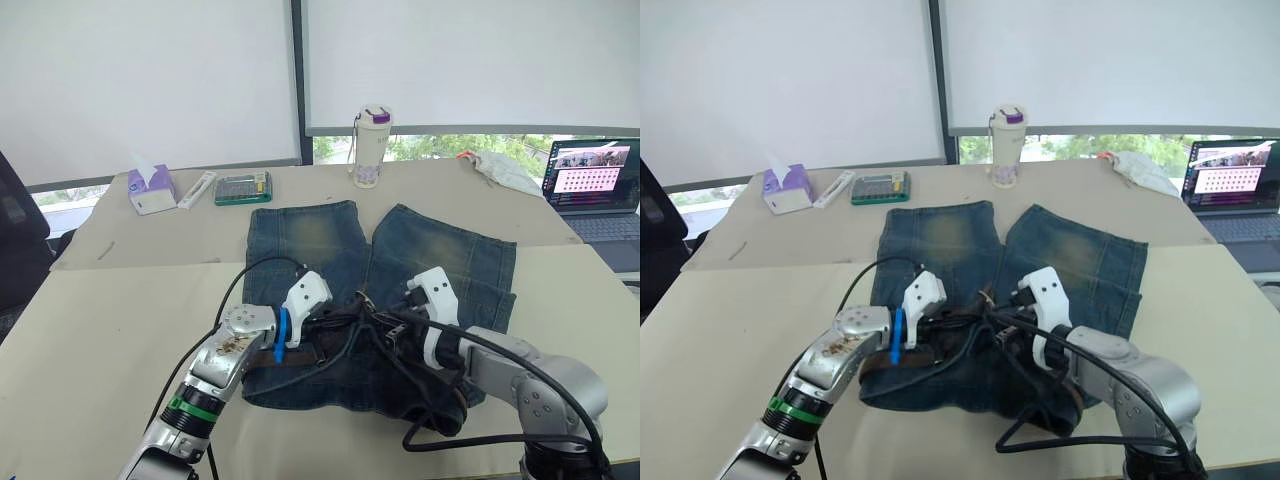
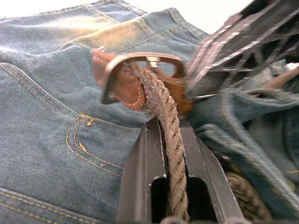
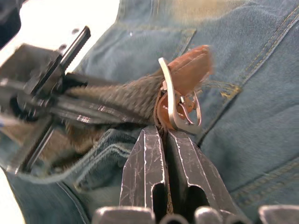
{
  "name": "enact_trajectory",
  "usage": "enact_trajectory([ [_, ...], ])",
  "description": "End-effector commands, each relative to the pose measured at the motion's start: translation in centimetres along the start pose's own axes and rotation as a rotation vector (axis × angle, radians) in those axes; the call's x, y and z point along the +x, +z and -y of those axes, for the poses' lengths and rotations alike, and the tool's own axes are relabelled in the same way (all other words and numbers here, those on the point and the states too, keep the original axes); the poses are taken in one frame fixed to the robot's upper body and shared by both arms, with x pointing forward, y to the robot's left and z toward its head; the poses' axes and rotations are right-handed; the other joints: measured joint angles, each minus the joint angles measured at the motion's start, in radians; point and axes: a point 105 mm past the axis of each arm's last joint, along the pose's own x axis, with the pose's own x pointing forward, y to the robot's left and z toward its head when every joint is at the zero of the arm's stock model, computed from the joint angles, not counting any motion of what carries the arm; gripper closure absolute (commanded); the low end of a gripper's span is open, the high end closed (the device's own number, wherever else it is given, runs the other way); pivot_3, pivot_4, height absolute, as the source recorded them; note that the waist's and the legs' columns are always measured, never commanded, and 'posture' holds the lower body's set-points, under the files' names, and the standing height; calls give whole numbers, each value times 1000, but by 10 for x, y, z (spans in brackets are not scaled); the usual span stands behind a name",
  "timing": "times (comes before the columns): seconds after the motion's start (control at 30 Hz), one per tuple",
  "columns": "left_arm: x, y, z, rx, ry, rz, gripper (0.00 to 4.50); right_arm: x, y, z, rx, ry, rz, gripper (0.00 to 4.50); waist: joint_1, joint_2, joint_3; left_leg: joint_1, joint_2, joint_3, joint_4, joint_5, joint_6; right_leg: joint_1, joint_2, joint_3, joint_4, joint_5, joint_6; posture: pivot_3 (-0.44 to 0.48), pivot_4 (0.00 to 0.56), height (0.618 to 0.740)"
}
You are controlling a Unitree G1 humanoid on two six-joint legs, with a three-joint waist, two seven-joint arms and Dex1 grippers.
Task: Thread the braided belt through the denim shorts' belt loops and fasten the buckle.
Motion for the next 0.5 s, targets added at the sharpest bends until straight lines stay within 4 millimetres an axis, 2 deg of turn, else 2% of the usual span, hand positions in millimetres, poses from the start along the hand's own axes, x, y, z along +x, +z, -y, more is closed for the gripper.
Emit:
enact_trajectory([
  [0.03,2,28,-6,85,26,76,4500,0,-7,-12,-84,57,-37,4471,-1,0,0,0,0,0,0,0,0,0,0,0,0,0,0,0,150,740],
  [0.13,2,21,-4,109,11,50,4500,-2,-10,-6,-176,32,-55,4471,0,0,0,0,0,0,0,0,0,0,0,0,0,0,0,0,150,740],
  [0.3,6,20,-1,155,1,48,4500,-4,-7,-11,-279,66,-49,4471,4,-1,0,0,-1,0,0,0,0,0,-1,0,-1,0,1,0,150,740],
  [0.37,6,20,-1,163,-1,51,4500,-11,-6,-13,-308,91,-50,3717,6,-1,0,0,-1,0,0,0,0,1,-1,0,-1,0,1,0,150,740],
  [0.4,6,20,-1,163,-2,52,4500,-16,-7,-14,-328,99,-58,3479,9,-1,0,0,-1,0,1,0,0,1,-1,0,-1,0,1,0,150,740],
  [0.5,5,19,1,165,-17,60,4500,-31,2,2,-366,6,-34,2447,11,-1,1,-1,-2,-1,1,0,0,1,-2,-1,-1,0,1,0,150,740],
])
